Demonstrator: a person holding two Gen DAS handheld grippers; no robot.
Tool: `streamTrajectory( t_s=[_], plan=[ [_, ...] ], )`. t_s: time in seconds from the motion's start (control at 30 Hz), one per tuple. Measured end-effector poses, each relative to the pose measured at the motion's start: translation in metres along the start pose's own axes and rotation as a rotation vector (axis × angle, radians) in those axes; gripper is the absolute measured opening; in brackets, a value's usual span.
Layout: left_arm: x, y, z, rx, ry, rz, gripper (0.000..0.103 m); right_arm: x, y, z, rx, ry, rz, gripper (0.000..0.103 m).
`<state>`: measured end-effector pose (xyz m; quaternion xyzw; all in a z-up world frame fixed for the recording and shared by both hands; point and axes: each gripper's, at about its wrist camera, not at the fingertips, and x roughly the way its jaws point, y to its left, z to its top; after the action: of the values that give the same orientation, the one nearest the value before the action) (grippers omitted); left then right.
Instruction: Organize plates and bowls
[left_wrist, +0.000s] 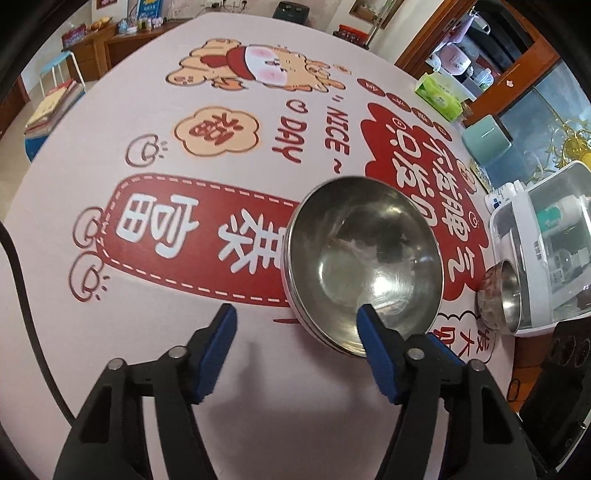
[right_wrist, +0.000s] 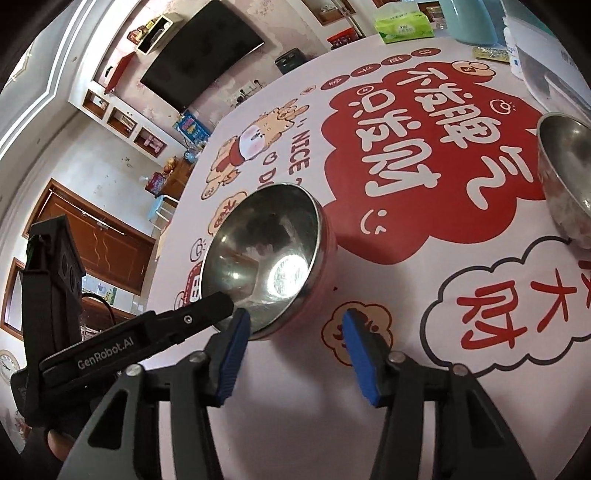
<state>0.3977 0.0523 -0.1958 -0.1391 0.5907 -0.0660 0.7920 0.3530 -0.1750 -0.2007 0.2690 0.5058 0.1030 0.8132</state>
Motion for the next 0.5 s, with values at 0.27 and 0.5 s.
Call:
streamTrajectory(
  t_s=[0.27,0.5],
  plan=[
    [0.012,0.003,-0.004,-0.025,0.034,-0.034,0.036,0.002,-0.006,0.0,0.017,0.017,-0.005,0.035],
    [0.019,0.0,-0.012,-0.025,0.066,-0.067,0.02,0.0,-0.013,-0.002,0.043,0.034,0.0,0.019]
  ],
)
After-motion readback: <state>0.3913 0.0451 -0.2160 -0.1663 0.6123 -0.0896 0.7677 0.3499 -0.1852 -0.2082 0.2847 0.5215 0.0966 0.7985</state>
